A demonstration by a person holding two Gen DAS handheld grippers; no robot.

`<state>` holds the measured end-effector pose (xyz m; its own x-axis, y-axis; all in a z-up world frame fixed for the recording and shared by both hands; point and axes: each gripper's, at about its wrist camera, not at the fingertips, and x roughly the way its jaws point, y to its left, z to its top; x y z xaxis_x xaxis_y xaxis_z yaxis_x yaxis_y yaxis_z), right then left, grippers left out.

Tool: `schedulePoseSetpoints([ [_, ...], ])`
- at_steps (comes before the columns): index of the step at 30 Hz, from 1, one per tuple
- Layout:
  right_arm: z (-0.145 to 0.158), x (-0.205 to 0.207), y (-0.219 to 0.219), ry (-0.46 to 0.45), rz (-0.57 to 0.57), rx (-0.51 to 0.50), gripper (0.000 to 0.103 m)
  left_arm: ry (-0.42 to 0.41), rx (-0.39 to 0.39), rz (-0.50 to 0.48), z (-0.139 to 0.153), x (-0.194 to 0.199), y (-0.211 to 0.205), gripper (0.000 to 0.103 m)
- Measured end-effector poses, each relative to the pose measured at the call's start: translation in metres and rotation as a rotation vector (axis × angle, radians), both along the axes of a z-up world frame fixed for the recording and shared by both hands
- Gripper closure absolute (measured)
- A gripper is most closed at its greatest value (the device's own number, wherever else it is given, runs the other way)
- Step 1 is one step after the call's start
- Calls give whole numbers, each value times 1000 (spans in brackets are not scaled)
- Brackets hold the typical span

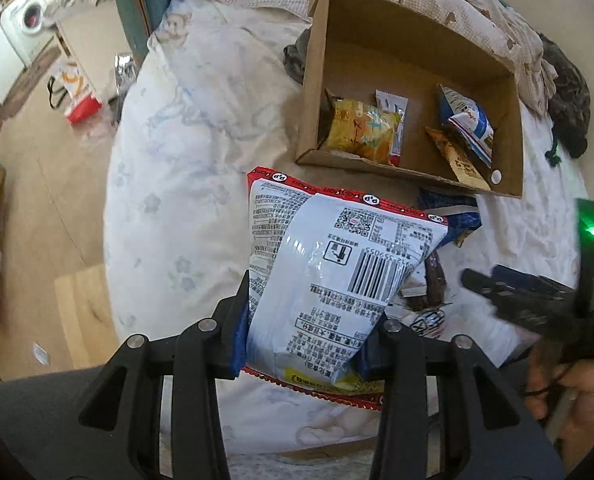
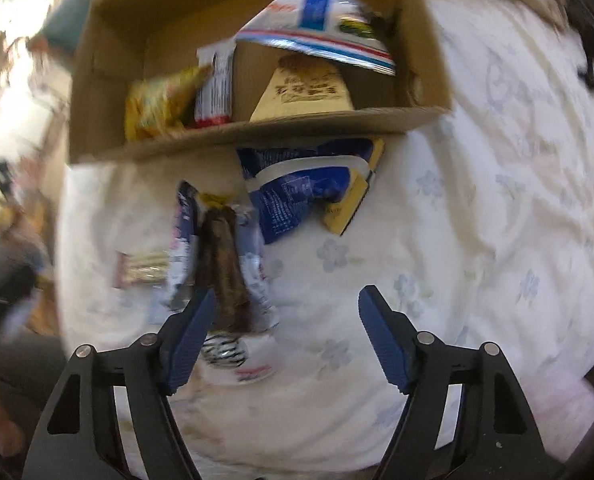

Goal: Organize snacks
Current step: 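Grasp the white chip bag with the left tool while the right tool grasps the dark jerky pack, then lift the chip bag with the left tool while the right tool carries the jerky toward the box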

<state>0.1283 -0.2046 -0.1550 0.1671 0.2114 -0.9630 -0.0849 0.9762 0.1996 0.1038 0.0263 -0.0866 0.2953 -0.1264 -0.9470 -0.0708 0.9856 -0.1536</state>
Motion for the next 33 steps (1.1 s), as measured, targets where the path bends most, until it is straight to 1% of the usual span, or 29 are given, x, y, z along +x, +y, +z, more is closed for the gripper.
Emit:
schedulePoseSetpoints([
  [1, -4, 3, 7, -5, 25, -35, 27, -8, 1, 1, 1, 1, 0, 67],
  [2, -7, 5, 12, -5, 36, -42, 27, -18, 5, 2, 3, 2, -1, 67],
  [6, -24, 13, 34, 8, 71, -19, 27, -52, 20, 8, 8, 5, -1, 67],
  [8, -26, 14, 43, 0, 91, -2, 27, -52, 23, 12, 8, 6, 0, 67],
  [11, -23, 10, 61, -21, 150, -4, 26, -35, -1, 18, 6, 7, 1, 67],
  [12, -25, 8, 67, -25, 175, -28, 26, -32, -8, 19, 5, 7, 1, 67],
  [15, -34, 3, 79, -38, 223, -155, 26, -31, -12, 18, 5, 9, -1, 67],
  [16, -36, 4, 79, -40, 219, -176, 26, -34, -8, 17, 5, 10, -2, 67],
  [17, -39, 5, 77, -36, 207, -177, 26, -36, -6, 16, 5, 10, -3, 67],
  [19, -43, 8, 72, -14, 173, -140, 29, -38, -2, 13, 5, 11, -5, 67],
  [21, -45, 10, 67, 4, 158, -89, 38, -38, 7, 9, 4, 12, -7, 67],
  [23, -43, 9, 65, -10, 171, -99, 39, -35, 12, 6, 2, 13, -7, 67],
  [24, -39, 7, 67, -31, 192, -107, 50, -33, 16, 8, 1, 13, -7, 67],
  [25, -35, 4, 70, -44, 196, -105, 56, -32, 18, 8, 1, 13, -6, 67],
  [28, -21, -5, 66, -61, 193, -43, 58, -24, 33, 12, -1, 14, -4, 67],
  [31, -11, -15, 52, -64, 172, 25, 61, -18, 31, 20, -3, 14, -3, 67],
  [33, 2, -20, 44, -78, 153, 75, 61, -18, 32, 21, -3, 14, -3, 67],
])
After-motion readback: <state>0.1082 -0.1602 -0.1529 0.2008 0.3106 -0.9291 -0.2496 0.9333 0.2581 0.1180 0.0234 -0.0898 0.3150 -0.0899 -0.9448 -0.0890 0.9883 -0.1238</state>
